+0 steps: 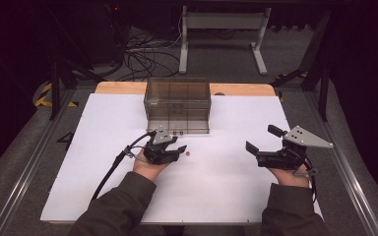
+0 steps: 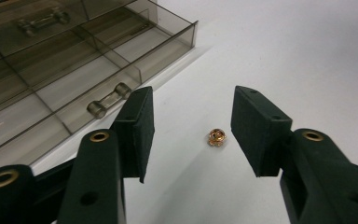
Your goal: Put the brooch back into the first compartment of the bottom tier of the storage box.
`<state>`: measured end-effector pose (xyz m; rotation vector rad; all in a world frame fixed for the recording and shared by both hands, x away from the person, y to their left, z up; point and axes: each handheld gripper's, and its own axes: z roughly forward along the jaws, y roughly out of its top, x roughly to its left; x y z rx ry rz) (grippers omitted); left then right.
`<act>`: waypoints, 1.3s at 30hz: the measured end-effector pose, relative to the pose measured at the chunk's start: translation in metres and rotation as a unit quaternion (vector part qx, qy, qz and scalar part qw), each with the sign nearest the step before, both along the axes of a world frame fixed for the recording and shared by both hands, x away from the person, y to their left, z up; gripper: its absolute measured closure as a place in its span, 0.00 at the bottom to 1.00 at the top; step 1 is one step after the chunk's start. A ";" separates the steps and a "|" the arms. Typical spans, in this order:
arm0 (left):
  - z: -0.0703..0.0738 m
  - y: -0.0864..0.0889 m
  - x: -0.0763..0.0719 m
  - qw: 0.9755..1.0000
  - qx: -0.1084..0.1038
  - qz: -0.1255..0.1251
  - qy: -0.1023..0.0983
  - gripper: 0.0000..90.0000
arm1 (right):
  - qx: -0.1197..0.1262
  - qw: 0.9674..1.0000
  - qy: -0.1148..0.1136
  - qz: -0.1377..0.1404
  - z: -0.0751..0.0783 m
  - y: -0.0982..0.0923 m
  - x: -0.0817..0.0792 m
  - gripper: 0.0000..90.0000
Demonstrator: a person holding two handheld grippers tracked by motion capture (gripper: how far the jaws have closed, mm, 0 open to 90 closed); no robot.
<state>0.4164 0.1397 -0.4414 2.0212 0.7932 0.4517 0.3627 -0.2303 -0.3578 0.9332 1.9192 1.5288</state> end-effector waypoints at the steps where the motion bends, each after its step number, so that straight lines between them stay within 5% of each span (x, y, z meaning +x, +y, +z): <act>1: -0.001 -0.001 0.000 1.000 0.005 -0.003 -0.001 0.58 | 0.001 1.000 0.000 0.001 0.000 0.000 0.000 0.02; 24: -0.016 -0.021 0.011 0.998 0.026 -0.008 0.049 0.72 | 0.004 1.000 0.001 0.000 0.000 -0.001 0.000 0.02; 39: -0.021 -0.027 0.015 0.997 0.045 -0.011 0.056 0.75 | 0.005 1.000 0.001 0.001 0.000 -0.002 0.000 0.02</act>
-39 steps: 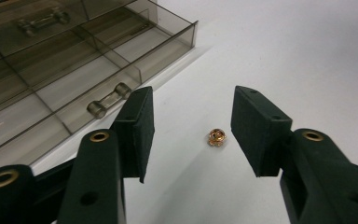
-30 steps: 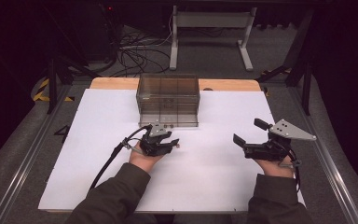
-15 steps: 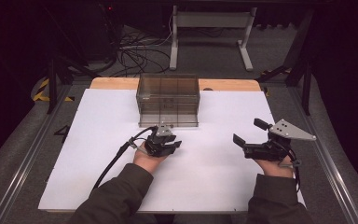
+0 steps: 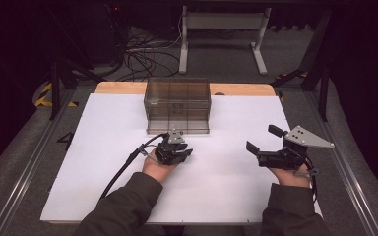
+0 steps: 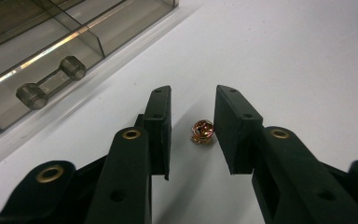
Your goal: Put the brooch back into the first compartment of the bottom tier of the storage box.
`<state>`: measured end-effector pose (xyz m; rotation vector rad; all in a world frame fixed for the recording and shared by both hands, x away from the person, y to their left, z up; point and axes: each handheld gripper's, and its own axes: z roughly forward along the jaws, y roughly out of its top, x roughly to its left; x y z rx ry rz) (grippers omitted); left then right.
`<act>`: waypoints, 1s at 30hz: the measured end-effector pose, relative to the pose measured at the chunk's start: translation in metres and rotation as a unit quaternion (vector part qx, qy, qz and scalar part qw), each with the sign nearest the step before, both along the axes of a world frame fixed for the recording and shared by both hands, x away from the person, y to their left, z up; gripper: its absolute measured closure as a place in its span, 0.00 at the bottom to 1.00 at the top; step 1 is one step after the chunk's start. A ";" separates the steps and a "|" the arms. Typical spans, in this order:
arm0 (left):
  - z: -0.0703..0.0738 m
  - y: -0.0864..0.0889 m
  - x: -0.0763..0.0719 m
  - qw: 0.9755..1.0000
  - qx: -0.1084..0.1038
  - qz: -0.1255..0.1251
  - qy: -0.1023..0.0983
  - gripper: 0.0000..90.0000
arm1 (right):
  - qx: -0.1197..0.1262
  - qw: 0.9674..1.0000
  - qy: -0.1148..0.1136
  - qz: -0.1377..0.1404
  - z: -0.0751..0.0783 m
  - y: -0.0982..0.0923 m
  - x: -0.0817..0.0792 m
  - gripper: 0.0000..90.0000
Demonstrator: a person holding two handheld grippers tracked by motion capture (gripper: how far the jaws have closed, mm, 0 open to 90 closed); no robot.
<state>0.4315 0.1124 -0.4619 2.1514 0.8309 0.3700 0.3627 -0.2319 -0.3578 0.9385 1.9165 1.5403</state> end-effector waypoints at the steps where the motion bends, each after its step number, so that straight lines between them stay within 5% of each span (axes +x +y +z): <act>1: 0.000 -0.001 0.000 1.000 0.001 0.000 0.000 0.76 | 0.000 1.000 0.000 0.000 0.000 0.000 0.000 0.02; 21: -0.002 -0.004 0.001 1.000 0.013 -0.006 0.008 0.86 | 0.000 1.000 -0.001 0.001 0.000 0.000 0.000 0.02; 30: 0.000 -0.003 0.000 1.000 0.016 -0.009 -0.003 0.87 | 0.000 1.000 0.000 0.001 0.000 0.000 0.000 0.02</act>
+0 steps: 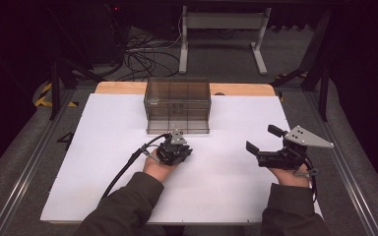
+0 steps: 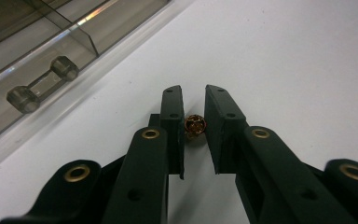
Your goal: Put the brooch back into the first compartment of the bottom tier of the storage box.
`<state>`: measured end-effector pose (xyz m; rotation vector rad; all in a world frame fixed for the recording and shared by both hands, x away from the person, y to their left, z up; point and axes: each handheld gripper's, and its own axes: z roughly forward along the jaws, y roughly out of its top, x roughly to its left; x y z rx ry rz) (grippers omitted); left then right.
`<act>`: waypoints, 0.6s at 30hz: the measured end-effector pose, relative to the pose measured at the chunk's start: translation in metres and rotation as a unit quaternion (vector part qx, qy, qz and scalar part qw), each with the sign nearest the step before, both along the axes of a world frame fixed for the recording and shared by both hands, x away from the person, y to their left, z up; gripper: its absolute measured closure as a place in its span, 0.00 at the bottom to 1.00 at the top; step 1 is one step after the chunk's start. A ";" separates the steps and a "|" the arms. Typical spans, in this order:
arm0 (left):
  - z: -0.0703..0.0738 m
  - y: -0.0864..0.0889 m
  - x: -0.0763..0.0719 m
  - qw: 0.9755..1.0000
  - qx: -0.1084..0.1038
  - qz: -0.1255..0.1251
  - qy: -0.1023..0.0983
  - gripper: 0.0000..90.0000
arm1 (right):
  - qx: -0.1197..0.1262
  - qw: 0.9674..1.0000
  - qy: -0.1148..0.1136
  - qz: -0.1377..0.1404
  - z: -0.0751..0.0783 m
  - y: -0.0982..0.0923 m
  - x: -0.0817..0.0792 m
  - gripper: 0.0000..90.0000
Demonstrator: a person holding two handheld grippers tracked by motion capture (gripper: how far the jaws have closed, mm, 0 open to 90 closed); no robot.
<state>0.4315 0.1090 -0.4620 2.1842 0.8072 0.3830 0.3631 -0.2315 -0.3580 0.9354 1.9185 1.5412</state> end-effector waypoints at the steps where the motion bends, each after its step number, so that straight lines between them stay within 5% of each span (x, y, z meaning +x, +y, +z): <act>1: 0.001 0.000 0.000 1.000 0.001 0.000 -0.003 0.87 | 0.000 1.000 0.000 0.000 0.000 0.000 0.000 0.02; 18: 0.013 0.011 0.005 1.000 -0.001 0.011 -0.023 0.87 | 0.000 1.000 0.000 0.001 0.000 0.000 0.000 0.02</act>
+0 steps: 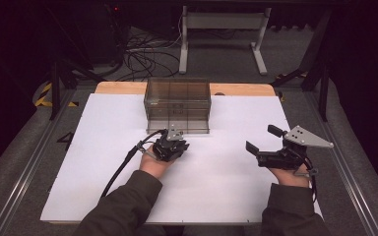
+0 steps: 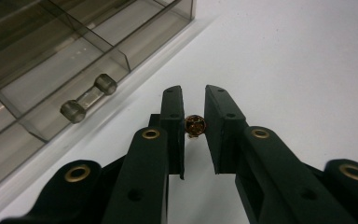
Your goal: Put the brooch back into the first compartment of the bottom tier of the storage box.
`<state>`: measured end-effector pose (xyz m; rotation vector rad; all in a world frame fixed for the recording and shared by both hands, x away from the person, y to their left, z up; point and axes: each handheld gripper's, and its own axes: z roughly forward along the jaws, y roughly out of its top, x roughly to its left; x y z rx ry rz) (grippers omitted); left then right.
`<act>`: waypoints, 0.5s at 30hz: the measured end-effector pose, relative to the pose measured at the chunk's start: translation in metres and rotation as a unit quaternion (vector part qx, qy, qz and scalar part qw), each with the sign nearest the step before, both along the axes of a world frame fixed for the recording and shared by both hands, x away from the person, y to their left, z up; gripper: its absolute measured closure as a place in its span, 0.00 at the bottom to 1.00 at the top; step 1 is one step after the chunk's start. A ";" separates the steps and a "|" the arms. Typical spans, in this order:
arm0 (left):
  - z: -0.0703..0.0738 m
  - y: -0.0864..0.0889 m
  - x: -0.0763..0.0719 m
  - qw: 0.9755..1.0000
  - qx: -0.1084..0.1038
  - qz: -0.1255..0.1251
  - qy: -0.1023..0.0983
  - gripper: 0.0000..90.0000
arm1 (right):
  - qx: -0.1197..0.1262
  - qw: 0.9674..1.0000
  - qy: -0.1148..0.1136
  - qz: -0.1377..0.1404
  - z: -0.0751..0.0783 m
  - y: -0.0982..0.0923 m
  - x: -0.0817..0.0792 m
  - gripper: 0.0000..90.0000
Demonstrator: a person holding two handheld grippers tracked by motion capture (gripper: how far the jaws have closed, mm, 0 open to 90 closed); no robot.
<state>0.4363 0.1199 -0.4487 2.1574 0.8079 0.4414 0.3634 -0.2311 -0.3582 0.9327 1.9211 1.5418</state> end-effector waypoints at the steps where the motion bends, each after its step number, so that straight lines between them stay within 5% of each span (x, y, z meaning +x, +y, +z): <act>1: 0.001 0.001 0.000 1.000 -0.001 0.001 -0.002 0.87 | 0.000 1.000 0.000 0.000 0.000 0.000 0.000 0.02; 15: 0.012 0.013 0.005 1.000 0.003 0.019 -0.022 0.87 | -0.001 1.000 0.001 0.001 0.000 0.000 0.000 0.02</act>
